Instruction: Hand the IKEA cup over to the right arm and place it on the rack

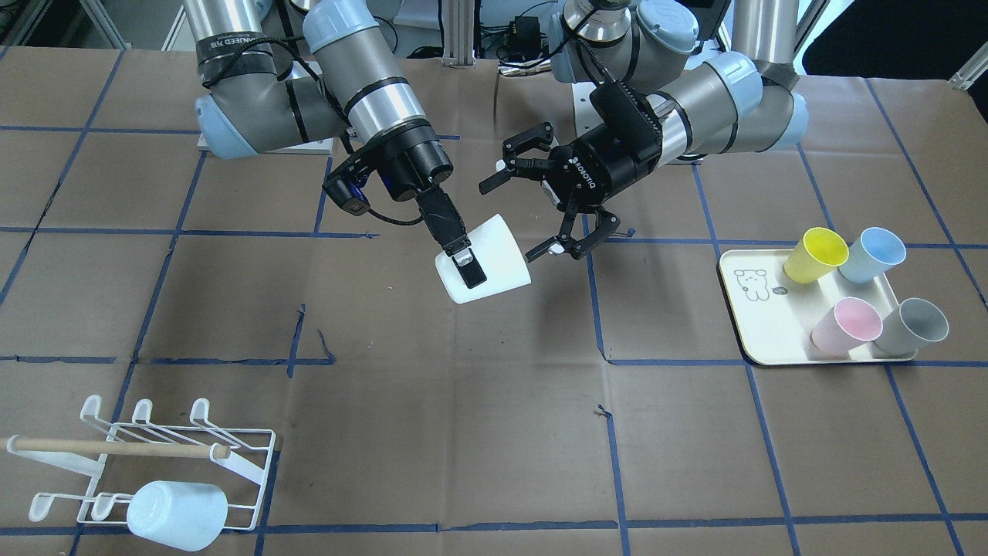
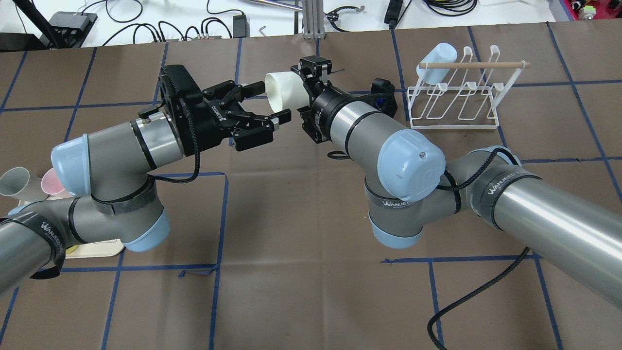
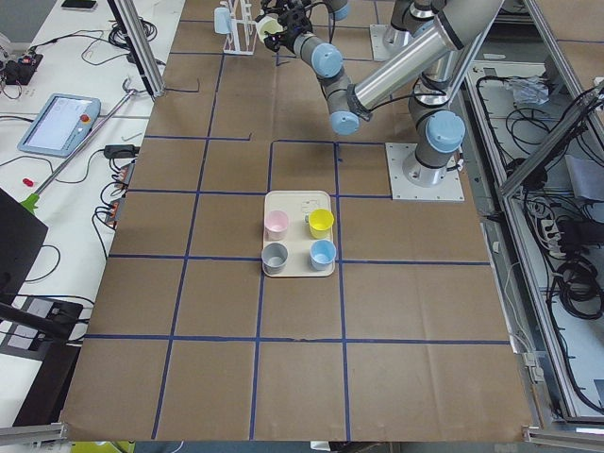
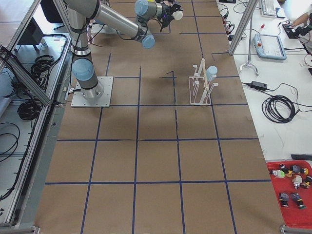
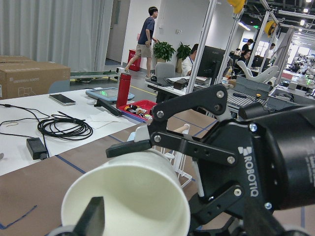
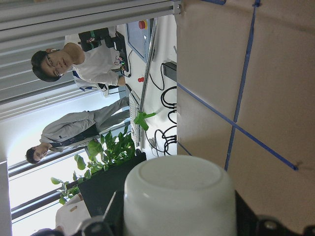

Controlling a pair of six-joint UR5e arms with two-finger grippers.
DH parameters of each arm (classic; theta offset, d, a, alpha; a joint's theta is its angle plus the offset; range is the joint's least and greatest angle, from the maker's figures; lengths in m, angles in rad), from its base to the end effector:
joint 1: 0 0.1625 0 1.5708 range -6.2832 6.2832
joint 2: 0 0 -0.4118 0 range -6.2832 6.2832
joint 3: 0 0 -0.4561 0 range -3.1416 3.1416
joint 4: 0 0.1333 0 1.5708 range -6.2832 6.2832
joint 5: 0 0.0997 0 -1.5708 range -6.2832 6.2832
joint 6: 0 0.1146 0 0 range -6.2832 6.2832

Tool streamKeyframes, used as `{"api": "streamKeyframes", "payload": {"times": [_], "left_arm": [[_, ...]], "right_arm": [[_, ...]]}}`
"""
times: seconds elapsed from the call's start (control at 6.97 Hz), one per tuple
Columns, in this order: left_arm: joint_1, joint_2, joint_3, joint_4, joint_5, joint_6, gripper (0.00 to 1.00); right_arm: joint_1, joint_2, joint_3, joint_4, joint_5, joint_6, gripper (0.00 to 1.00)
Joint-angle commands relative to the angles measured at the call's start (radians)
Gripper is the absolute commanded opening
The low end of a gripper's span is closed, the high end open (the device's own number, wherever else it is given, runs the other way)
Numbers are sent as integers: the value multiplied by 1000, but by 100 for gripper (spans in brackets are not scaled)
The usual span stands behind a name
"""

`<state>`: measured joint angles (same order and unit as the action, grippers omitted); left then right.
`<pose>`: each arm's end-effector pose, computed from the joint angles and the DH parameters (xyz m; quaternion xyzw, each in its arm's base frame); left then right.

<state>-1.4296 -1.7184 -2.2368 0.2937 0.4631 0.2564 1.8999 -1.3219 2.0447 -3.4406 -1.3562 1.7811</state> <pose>-0.1676 -0.4963 0.2994 -0.3057 -0.7194 0.5081 0.3618 0.3388 -0.5041 0.3047 0.5110 0.6632 -0.1878 0.5137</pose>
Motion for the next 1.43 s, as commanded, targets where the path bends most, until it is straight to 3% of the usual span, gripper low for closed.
{"api": "streamKeyframes", "payload": {"times": [0.0,0.14,0.29,0.43,0.86,1.0,1.29], "left_arm": [[86,6,5,-5,3,-17,99],[92,5,17,-13,58,-88,99],[89,-1,44,-63,184,-127,99],[86,6,83,-200,318,-129,99],[-9,54,179,-747,909,-129,99],[-55,66,254,-969,1040,-149,99],[-92,77,497,-1524,1100,-238,100]], "right_arm": [[-43,35,-32,-9,5,-9,19],[-97,47,-50,-15,5,-67,12],[-164,49,-58,-22,5,-219,11],[-239,43,-60,-22,5,-387,11],[-356,46,-92,-15,-43,-764,10],[-413,47,-94,-11,-60,-943,10],[-517,52,-100,-8,-58,-1241,9]]}}
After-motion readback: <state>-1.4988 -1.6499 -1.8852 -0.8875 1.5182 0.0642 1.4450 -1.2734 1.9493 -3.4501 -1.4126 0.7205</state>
